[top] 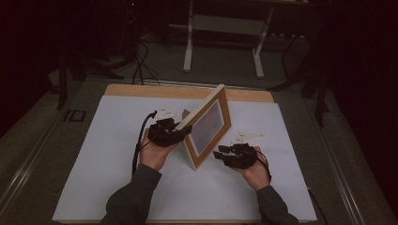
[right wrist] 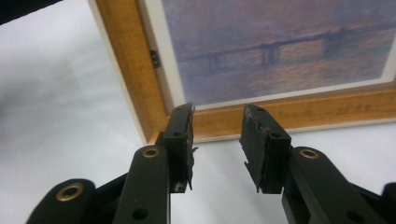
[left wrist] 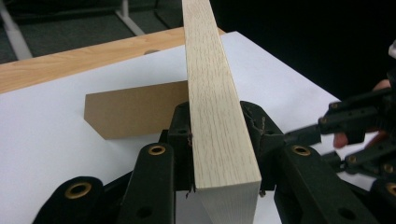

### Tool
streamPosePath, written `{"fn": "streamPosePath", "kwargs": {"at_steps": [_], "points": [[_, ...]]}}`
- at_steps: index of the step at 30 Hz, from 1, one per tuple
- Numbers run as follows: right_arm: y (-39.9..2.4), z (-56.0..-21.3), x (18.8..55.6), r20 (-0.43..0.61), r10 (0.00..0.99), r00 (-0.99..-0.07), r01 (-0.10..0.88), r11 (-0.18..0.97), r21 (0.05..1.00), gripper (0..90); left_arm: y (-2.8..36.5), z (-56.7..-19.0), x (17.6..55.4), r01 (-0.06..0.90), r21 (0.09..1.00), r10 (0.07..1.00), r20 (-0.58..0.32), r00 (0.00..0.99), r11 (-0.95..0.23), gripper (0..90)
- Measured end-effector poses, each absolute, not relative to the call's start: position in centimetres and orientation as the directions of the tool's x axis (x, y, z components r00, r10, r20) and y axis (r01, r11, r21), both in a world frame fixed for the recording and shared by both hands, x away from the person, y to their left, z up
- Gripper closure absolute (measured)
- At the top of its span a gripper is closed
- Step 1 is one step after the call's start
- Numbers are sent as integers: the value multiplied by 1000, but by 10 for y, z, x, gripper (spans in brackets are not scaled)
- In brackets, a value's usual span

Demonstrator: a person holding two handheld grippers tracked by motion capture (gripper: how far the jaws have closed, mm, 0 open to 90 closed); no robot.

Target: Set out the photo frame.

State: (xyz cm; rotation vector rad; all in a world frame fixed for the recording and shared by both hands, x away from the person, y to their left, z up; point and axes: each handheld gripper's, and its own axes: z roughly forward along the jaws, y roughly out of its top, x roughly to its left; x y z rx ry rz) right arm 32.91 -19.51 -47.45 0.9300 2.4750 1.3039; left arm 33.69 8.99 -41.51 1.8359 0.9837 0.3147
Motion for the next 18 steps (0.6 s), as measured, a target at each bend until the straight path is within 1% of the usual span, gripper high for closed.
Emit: {"fn": "streamPosePath", "kwargs": {"at_steps": [5,8,10,18], "points": [[-199,-471,333,102,629,-771,439,409,800,620,98,-415,341,486,851,714,-216,666,-197,690],[-202,-467,337,106,641,-760,443,392,806,611,106,-415,346,499,842,682,-245,689,-202,693],[-205,-464,339,111,645,-757,442,379,813,610,110,-415,350,504,839,656,-264,707,-206,719],[-211,-447,353,101,674,-732,426,336,840,586,118,-415,356,489,838,613,-258,746,-242,720]]}}
